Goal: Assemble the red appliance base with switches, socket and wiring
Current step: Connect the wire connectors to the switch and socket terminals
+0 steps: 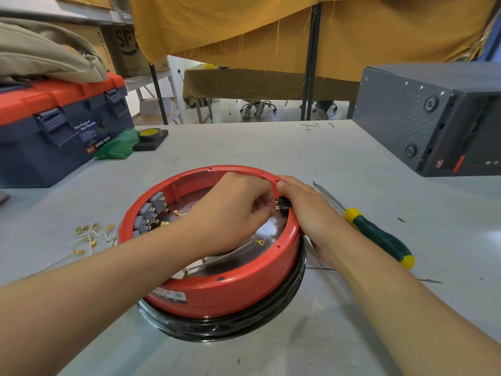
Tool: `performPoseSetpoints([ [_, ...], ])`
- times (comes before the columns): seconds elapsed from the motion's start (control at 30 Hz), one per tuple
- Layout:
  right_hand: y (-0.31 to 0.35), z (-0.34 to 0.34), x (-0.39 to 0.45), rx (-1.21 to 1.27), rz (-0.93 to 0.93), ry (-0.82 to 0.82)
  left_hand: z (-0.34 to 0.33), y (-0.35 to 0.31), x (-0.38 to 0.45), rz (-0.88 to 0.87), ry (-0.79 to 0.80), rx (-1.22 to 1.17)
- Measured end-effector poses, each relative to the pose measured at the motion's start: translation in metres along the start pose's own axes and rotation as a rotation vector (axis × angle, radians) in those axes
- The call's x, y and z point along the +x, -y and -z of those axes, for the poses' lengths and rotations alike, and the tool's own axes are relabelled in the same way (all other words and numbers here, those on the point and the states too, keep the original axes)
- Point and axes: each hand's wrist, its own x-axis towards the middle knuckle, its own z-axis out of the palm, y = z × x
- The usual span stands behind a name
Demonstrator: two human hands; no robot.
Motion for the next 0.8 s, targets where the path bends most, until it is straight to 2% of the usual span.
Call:
performPoseSetpoints([
  [0.4, -0.0028, 0.0012, 0.0036, -0.054, 0.021, -0.026, 0.005, 0.0032, -0.0058, 0.086, -0.011, -0.104],
  [0.67, -0.0035, -0.0006, 0.0044, -0.071, 0.016, -0.04, 0.0031, 0.0042, -0.0034, -0.028, -0.011, 0.016],
  [0.8, -0.0032, 0.001, 0.0058, -0.106, 0.037, -0.035, 0.0034, 0.0037, -0.0034, -0.012, -0.008, -0.001],
])
